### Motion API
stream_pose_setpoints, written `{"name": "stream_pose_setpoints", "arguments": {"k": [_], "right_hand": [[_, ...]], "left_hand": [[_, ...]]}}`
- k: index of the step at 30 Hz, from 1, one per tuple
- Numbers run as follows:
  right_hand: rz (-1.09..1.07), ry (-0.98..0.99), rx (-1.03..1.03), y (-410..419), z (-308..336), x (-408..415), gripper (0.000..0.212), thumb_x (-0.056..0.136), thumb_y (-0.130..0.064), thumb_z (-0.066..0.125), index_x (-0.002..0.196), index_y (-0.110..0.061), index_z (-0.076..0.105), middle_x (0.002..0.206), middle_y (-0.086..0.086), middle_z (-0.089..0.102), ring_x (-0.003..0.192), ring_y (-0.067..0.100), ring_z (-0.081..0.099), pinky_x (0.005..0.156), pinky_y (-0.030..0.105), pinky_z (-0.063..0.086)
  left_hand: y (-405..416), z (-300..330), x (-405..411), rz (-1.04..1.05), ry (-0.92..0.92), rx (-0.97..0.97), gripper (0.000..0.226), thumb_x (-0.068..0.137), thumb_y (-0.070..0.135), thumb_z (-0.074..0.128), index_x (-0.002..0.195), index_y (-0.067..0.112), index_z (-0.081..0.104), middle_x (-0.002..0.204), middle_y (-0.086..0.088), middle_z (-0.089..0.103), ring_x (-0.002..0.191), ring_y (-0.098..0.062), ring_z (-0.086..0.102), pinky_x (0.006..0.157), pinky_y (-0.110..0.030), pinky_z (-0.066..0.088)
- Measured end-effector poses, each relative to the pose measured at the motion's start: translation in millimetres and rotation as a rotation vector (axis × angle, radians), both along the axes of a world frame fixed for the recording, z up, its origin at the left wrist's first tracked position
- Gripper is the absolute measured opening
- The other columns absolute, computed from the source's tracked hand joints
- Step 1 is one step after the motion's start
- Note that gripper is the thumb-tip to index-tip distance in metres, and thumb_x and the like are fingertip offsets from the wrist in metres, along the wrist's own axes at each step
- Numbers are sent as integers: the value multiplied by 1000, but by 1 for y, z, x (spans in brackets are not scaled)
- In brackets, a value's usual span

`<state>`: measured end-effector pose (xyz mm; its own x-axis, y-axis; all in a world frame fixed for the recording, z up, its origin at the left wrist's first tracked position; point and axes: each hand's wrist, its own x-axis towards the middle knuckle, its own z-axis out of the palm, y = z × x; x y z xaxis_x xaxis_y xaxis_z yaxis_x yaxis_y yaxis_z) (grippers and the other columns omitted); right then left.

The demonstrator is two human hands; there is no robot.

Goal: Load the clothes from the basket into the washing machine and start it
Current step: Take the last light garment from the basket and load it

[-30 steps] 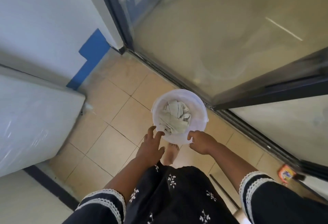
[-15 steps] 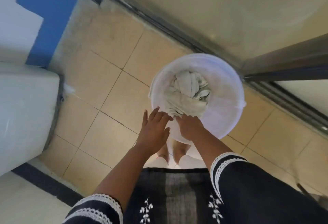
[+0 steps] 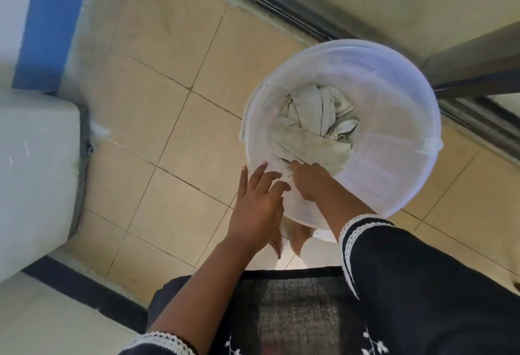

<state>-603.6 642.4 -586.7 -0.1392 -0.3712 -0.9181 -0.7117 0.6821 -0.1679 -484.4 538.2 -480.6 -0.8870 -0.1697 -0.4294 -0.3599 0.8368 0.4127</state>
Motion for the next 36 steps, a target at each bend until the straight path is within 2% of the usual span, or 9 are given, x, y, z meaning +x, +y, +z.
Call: {"name": "stream_pose_setpoints", "arguments": {"k": [6, 8, 10, 12, 16, 19, 24, 32, 36], "right_hand": [[-121, 135, -142, 4, 87, -17, 34, 95, -16, 57, 128, -8, 50, 122, 7, 62, 113, 27, 62, 89, 31, 48], [-213, 145, -188, 2, 126, -27, 25, 92, -17, 59, 116, -10, 56, 104, 5, 65, 99, 27, 64, 74, 29, 43], [-229, 167, -239, 0, 172, -36, 5, 87, -15, 61, 90, -13, 58, 71, -2, 52, 77, 25, 57, 61, 28, 34], [-287, 176, -265, 1, 216, -41, 15, 81, -14, 62, 77, -16, 48, 60, -5, 40, 69, 23, 51, 56, 27, 30], [-546, 138, -320, 15, 294, -33, 20, 68, -12, 69, 61, -13, 49, 54, 2, 51, 60, 28, 55, 48, 26, 29], [-693, 80, -394, 22, 356, -26, 19, 66, -10, 74, 69, -6, 56, 64, 10, 60, 62, 26, 55, 52, 28, 34], [-919, 83, -740, 30, 449, -16, 27, 65, -21, 89, 74, -6, 68, 82, -4, 62, 74, 13, 59, 65, 24, 43], [-869, 120, -920, 8, 552, 4, 24, 69, -27, 89, 67, -10, 72, 75, -11, 53, 61, -4, 51, 57, 11, 31], [-829, 7, -1020, 0, 587, 14, 16, 68, -26, 90, 64, -17, 77, 75, -10, 48, 63, 1, 49, 56, 11, 35]], "left_hand": [[-1, 67, -3, 60, -59, 155, 37, 89, 11, 69, 124, 19, 61, 141, -8, 52, 140, -30, 40, 114, -42, 34], [-3, 100, -9, 96, -128, 227, 46, 92, 14, 65, 135, 22, 51, 150, -2, 40, 140, -22, 35, 106, -36, 45], [-5, 130, -13, 155, -178, 283, 56, 90, 14, 65, 140, 25, 43, 151, 1, 33, 137, -20, 36, 96, -36, 52], [-5, 159, -16, 192, -208, 322, 66, 87, 14, 68, 144, 26, 37, 150, 1, 32, 135, -23, 39, 97, -39, 51], [-8, 223, -18, 224, -262, 363, 81, 85, 20, 72, 151, 27, 24, 152, -3, 27, 129, -26, 43, 96, -41, 51], [-12, 276, -16, 216, -245, 395, 90, 83, 25, 75, 153, 29, 19, 151, -4, 24, 128, -27, 45, 95, -41, 51], [-16, 342, -1, 193, -109, 437, 102, 77, 35, 82, 154, 33, 15, 151, -3, 23, 133, -25, 39, 101, -39, 45], [-18, 402, 14, 186, 38, 421, 111, 71, 55, 81, 155, 29, 14, 156, -1, 20, 140, -16, 22, 110, -35, 32], [-18, 424, 6, 252, 202, 414, 87, 79, 38, 80, 148, 20, 31, 149, 1, 35, 135, -15, 28, 99, -28, 36]]}}
